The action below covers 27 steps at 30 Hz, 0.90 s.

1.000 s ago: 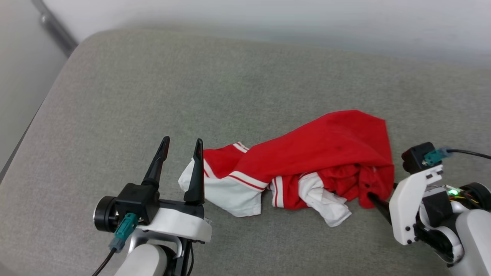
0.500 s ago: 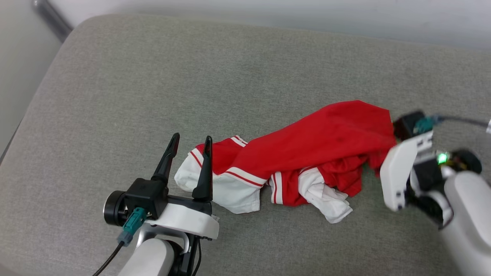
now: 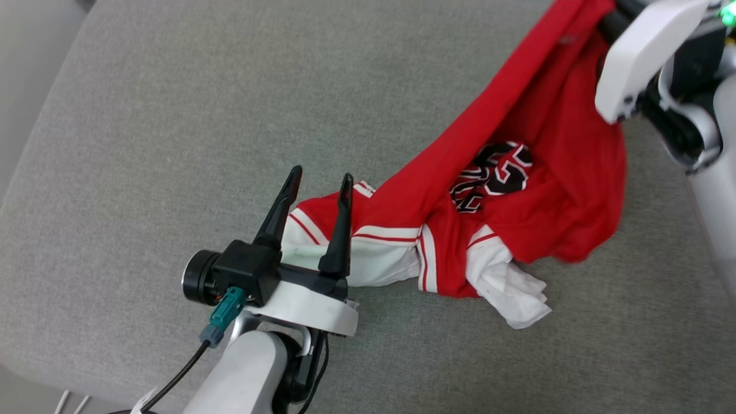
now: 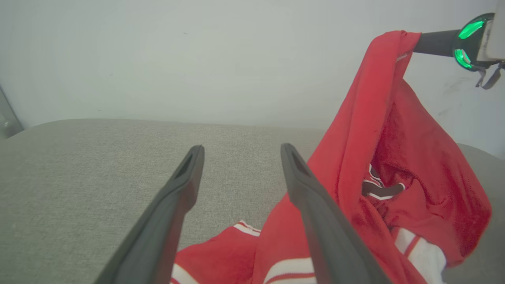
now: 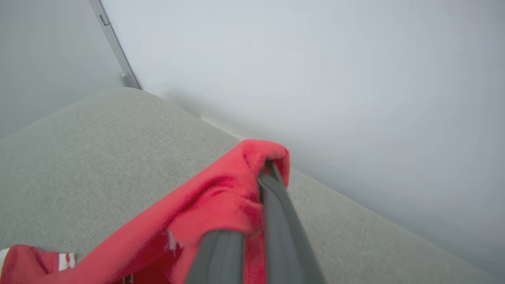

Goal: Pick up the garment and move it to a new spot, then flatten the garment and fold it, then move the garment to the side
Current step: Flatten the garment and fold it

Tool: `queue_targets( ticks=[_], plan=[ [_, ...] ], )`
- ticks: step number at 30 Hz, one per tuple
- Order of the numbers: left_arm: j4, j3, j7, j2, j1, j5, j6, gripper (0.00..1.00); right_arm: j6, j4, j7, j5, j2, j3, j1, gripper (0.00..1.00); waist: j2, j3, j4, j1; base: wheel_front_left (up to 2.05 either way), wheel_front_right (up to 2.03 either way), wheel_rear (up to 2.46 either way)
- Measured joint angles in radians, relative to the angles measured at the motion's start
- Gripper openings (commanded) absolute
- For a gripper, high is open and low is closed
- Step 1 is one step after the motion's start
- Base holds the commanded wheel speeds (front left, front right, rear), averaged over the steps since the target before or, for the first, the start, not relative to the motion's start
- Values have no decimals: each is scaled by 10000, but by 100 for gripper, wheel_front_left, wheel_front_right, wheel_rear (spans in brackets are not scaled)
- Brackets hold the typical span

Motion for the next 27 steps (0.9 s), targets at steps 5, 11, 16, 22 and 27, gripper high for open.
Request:
queue_targets(
  ticks=[5,11,16,22,27],
  plan=[
    [40,29,-2,-221,-187,167,-130,100,0,1158,-1406,-19,176,479,-750,0,0,523,259,0,0,0,0],
    [130,109,-13,-435,-292,334,-278,100,2,3041,-2057,259,199,1544,-674,14,0,844,472,0,0,0,0],
    [280,263,-13,-464,-280,431,-336,100,2,4080,-2640,761,169,2278,-198,100,0,627,393,0,0,0,0],
    [380,548,-25,-347,108,500,-322,100,2,4146,-4224,1528,-36,2376,610,100,0,-34,129,-1,0,0,0],
    [416,848,-25,-92,535,464,-201,100,2,3379,-5237,1975,-184,2245,1592,100,0,-683,-267,-1,0,0,0]
  ],
)
